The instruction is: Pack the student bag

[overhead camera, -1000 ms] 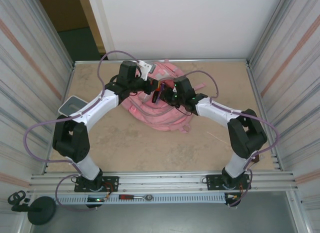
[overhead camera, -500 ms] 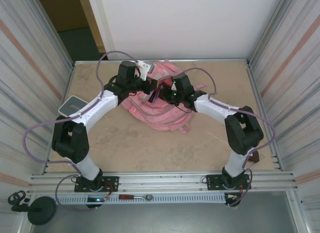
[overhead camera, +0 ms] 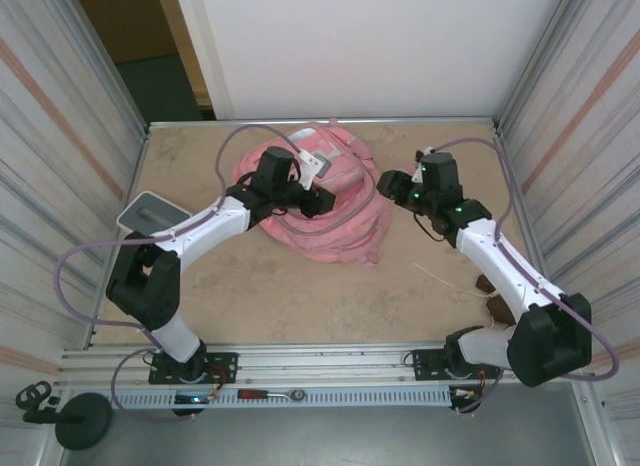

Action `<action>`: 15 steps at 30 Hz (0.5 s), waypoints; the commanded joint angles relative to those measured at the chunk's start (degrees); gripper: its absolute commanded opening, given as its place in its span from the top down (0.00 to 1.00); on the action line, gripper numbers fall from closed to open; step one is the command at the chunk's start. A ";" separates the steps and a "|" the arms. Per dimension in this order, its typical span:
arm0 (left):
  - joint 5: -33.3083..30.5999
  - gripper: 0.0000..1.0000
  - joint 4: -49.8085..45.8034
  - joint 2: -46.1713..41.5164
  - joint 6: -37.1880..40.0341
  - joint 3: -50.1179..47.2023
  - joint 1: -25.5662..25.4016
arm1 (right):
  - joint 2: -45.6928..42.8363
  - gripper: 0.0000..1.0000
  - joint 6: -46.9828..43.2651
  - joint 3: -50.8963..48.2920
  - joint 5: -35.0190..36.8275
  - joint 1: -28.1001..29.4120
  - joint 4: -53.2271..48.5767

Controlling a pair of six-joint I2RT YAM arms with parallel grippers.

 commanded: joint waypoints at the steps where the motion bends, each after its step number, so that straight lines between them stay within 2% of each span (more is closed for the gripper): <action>1: 1.53 0.47 -4.19 -3.52 5.41 0.72 -0.58 | 0.16 0.43 -1.95 -1.43 0.27 -0.78 -2.72; 5: -1.66 0.34 -2.22 -8.79 6.55 -2.60 0.42 | 4.35 0.40 -2.25 0.15 -3.15 1.57 -0.82; 8: -1.80 0.33 0.59 -11.71 2.17 -5.78 4.04 | 7.25 0.37 -3.86 2.71 -2.49 5.08 0.16; 11: -2.48 0.32 4.32 -13.39 -3.30 -9.66 8.44 | 10.10 0.36 -5.98 6.23 1.71 8.56 -0.33; 15: -3.87 0.30 5.50 -11.94 -9.91 -10.96 14.12 | 13.90 0.34 -8.04 9.74 6.01 11.07 0.64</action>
